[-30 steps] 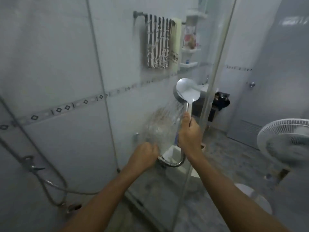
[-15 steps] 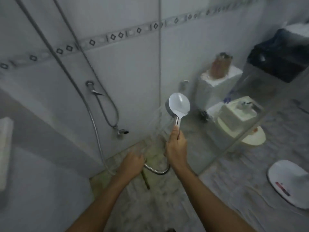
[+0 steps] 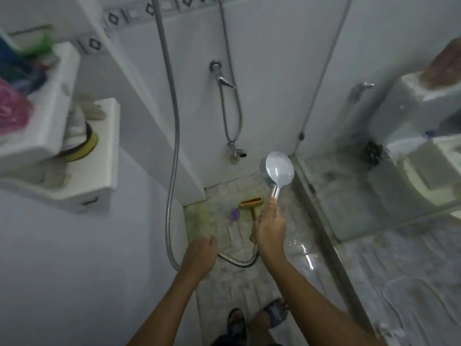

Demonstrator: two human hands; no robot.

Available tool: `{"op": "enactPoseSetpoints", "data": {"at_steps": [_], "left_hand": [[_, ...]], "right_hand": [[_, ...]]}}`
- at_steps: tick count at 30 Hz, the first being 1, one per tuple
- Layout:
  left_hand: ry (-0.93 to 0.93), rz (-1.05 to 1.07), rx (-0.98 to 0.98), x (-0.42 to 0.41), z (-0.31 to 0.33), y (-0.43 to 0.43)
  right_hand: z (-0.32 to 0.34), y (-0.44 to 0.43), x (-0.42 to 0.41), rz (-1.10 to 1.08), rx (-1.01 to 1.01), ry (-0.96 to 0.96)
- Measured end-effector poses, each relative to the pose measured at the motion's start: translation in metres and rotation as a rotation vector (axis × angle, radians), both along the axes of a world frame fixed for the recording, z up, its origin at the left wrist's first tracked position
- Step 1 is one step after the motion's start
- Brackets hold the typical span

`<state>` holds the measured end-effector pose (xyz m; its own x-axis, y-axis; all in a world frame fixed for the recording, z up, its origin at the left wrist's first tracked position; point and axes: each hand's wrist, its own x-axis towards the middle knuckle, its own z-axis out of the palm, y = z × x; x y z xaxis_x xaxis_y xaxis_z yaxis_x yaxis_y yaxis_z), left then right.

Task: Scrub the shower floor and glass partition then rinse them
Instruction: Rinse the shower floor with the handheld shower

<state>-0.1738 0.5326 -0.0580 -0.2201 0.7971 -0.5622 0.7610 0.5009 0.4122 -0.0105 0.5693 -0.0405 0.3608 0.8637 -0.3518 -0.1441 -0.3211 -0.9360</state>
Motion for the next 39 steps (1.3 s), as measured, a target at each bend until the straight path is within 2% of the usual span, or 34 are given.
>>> {"op": "enactPoseSetpoints", "data": {"at_steps": [3,11,19,27,35,39], "left_hand": [[-0.013,0.093,-0.002,-0.016,-0.008,-0.025],[0.051,0.163,-0.034,-0.060,-0.019,-0.067],[0.059,0.135,-0.059,-0.064,-0.028,-0.098],[0.009,0.030,-0.073,-0.044,-0.036,-0.118],[-0.061,-0.177,-0.066,0.002,-0.047,-0.128],[-0.118,-0.160,-0.126,0.029,-0.050,-0.127]], "right_hand": [[-0.006,-0.016,-0.022,0.024,-0.025,0.023],[-0.016,-0.055,-0.071,0.113,-0.025,0.093],[-0.021,-0.091,-0.080,0.130,-0.047,0.098],[-0.028,-0.130,-0.060,0.038,-0.077,0.000],[-0.048,-0.163,-0.011,-0.189,-0.133,-0.093],[-0.048,-0.174,0.017,-0.280,-0.169,-0.111]]}}
